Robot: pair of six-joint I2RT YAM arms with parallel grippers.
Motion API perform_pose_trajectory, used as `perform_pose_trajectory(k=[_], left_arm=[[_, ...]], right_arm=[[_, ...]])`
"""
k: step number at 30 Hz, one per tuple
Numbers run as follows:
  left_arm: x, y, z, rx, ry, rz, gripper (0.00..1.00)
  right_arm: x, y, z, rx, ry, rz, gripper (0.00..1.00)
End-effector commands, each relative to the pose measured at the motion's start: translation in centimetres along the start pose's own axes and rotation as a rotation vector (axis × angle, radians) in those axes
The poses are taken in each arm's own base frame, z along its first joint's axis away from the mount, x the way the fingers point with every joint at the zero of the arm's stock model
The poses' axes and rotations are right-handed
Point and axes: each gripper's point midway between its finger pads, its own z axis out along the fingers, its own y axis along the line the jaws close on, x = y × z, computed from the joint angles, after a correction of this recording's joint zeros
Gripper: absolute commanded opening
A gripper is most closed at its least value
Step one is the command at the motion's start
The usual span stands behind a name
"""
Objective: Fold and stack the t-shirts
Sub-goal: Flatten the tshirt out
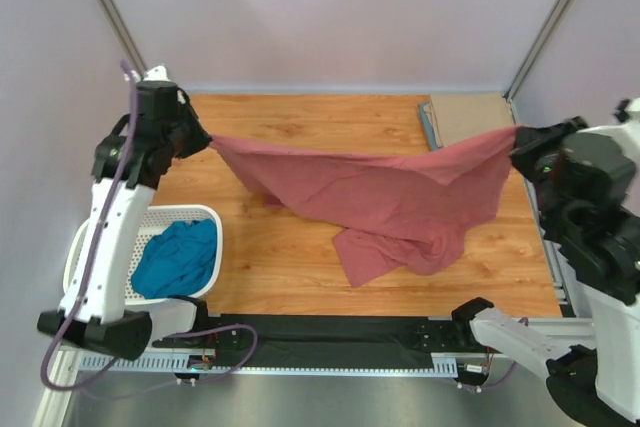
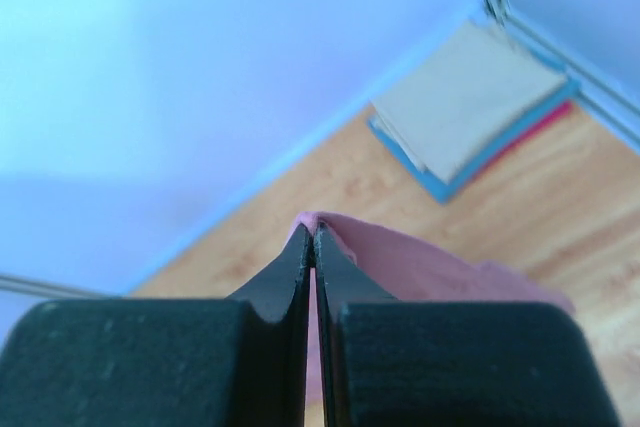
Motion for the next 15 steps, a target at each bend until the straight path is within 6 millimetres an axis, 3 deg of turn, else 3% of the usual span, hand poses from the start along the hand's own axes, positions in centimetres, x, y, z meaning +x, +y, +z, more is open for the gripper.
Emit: perform_pose_trajectory(k=[1,2,5,7,11,15], left_arm=[[-2.9,0.4,-7.4,0.044,-0.161,-0.100,0.00],[-3.7,0.1,-8.9,0.072,-0.195,-0.114,0.00],[-4.2,-0.3,-12.6,0.155,-0.256,-0.151,0.00],[-3.8,-0.6,-15.0,0.223,-0.276,-0.172,0.00],[-2.9,-1.3,-18.4,0.338,-0.284,-0.195,0.00],[-2.7,-2.0,-21.1,0.423,-0.296,-0.202,0.00]], right_arm=[[-6.6,-0.1,-2.7,-0.010,-0.178,0.008,0.01],[-8.4,0.2,-3.9,-0.042,-0.208,0.026,0.00],[-10.3,-0.3,-6.5,-0.092,-0.230,0.063,0.00],[-10.5,-1.3,-7.8,-0.109,-0.232,0.086,0.00],[-11.8,-2.8,-12.5,-0.273,-0.267,0.195,0.00],[-12.7,-2.1,-15.1,-0.417,-0.279,0.238,0.00]])
